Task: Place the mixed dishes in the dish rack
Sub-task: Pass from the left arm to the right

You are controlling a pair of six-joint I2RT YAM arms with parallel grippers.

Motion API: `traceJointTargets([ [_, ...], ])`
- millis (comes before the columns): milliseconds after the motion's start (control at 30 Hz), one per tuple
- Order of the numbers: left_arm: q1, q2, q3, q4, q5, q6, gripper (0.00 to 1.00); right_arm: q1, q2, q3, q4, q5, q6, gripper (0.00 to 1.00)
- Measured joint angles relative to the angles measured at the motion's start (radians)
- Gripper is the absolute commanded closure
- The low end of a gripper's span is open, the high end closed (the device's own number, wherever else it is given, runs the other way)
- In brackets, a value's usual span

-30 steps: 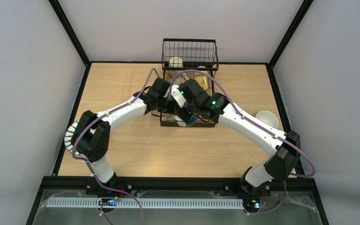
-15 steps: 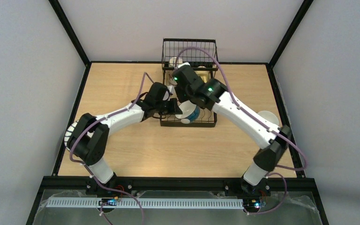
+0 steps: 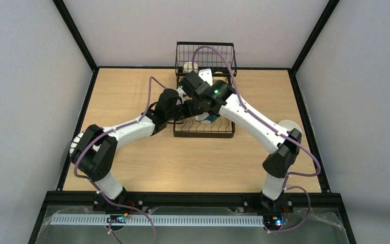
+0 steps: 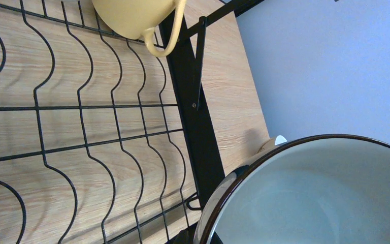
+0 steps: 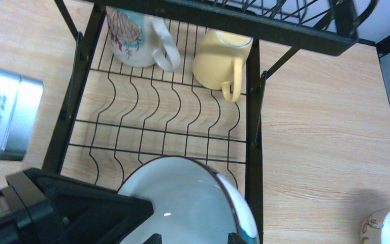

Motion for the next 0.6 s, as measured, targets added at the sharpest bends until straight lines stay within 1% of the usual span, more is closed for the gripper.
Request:
traceJointTargets([
  [167,0.002,0.0,-0.035,0.038,0.005,-0.032,0.98,-0.002,-0.012,0.021,-0.029,0.029,0.029,0.28],
  [600,0.006,0.0,-0.043,0.082,0.005,-0.052,0.98,-0.006,-0.012,0.021,-0.092,0.084,0.06,0.27],
])
